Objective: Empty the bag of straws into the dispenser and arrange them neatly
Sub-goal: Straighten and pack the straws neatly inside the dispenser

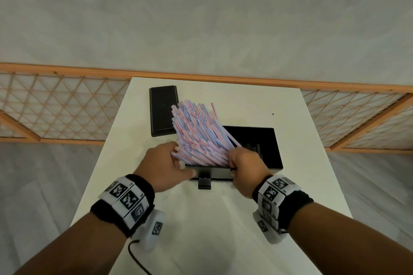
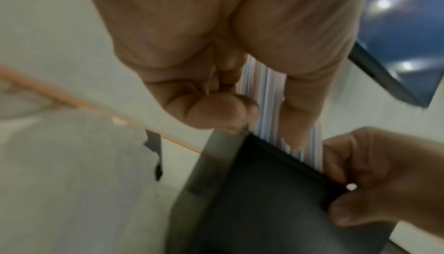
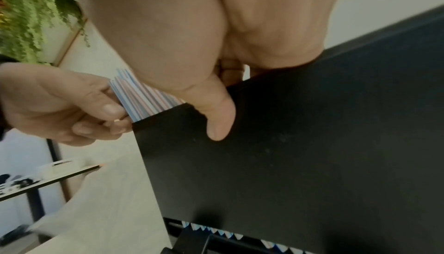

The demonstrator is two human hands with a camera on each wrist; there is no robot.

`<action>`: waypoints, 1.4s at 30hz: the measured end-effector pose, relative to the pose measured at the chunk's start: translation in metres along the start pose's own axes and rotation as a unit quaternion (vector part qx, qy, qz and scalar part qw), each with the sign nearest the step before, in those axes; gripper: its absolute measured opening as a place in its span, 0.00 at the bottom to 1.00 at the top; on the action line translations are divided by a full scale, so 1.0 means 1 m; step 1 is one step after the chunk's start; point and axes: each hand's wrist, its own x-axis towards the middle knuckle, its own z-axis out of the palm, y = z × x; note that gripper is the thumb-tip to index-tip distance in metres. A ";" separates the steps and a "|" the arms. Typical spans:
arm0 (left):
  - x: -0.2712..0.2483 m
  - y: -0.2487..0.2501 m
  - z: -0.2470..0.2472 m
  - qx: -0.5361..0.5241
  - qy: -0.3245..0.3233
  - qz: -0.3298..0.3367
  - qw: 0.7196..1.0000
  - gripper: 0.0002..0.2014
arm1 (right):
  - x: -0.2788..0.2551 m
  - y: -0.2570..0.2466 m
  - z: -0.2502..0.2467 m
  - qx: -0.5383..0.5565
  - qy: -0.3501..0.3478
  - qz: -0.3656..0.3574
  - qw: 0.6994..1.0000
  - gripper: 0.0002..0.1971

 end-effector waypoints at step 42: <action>-0.051 0.013 0.021 -0.253 -0.041 -0.123 0.959 0.14 | 0.003 -0.032 -0.012 0.026 0.000 -0.045 0.999 0.16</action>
